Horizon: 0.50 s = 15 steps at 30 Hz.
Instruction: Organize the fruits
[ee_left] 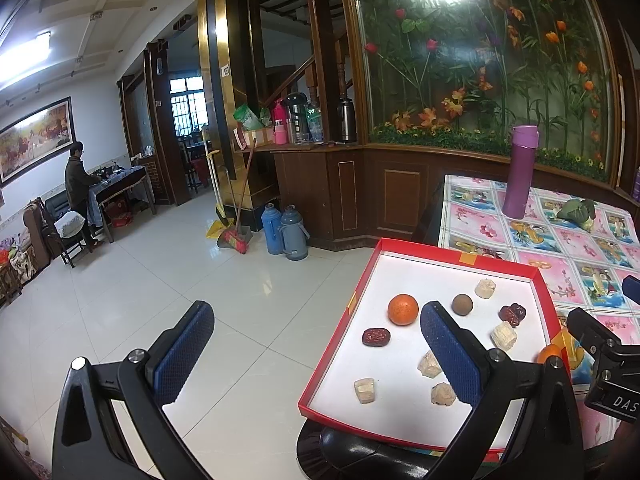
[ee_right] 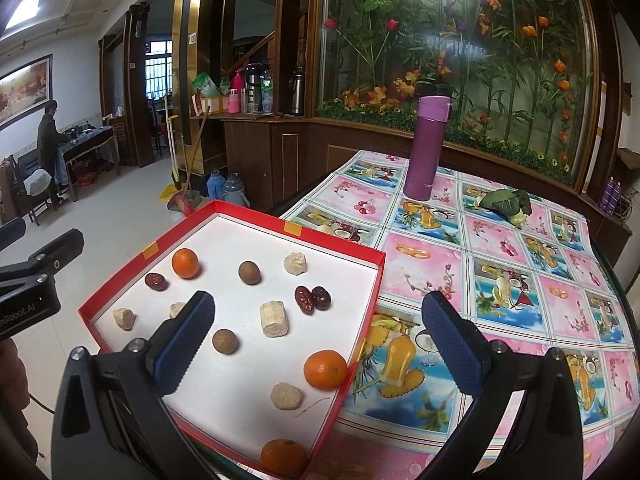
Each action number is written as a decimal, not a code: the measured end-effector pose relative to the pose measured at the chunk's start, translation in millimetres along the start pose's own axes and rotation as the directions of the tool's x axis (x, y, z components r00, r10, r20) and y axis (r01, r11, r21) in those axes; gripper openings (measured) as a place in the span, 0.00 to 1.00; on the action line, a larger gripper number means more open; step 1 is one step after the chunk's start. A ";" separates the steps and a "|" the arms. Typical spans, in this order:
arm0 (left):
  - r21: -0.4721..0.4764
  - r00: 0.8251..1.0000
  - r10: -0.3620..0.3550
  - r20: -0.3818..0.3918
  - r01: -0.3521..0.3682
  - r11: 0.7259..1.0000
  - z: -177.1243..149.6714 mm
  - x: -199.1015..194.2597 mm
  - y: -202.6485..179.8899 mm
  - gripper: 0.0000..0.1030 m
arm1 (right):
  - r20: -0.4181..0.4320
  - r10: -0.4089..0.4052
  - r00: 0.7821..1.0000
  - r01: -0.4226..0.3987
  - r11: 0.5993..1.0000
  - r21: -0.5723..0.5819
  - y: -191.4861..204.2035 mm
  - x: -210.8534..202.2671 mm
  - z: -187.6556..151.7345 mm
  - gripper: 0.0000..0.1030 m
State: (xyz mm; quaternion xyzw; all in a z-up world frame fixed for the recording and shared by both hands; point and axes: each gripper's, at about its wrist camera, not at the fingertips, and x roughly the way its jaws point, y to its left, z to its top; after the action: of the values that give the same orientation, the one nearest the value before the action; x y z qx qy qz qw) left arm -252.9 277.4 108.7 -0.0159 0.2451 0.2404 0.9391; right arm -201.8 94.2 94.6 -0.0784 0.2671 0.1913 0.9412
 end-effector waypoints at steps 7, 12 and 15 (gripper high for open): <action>0.003 1.000 -0.002 0.008 0.002 1.000 -0.2 -3.7 1.6 1.00 | 0.005 0.001 1.000 -0.001 1.000 -0.003 1.9 -1.9 1.3 1.00; 0.004 1.000 -0.005 0.013 0.005 1.000 0.4 -5.8 3.2 1.00 | 0.010 0.002 1.000 -0.002 1.000 -0.007 5.4 -6.0 4.5 1.00; 0.006 1.000 -0.007 0.016 0.007 1.000 1.2 -7.3 3.5 1.00 | 0.018 0.002 1.000 -0.002 1.000 -0.010 7.1 -11.6 7.8 1.00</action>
State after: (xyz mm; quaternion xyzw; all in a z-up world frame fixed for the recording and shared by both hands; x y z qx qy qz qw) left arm -259.6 277.5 113.5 -0.0121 0.2383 0.2366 0.9418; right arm -210.0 99.0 107.1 -0.0813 0.2575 0.1942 0.9431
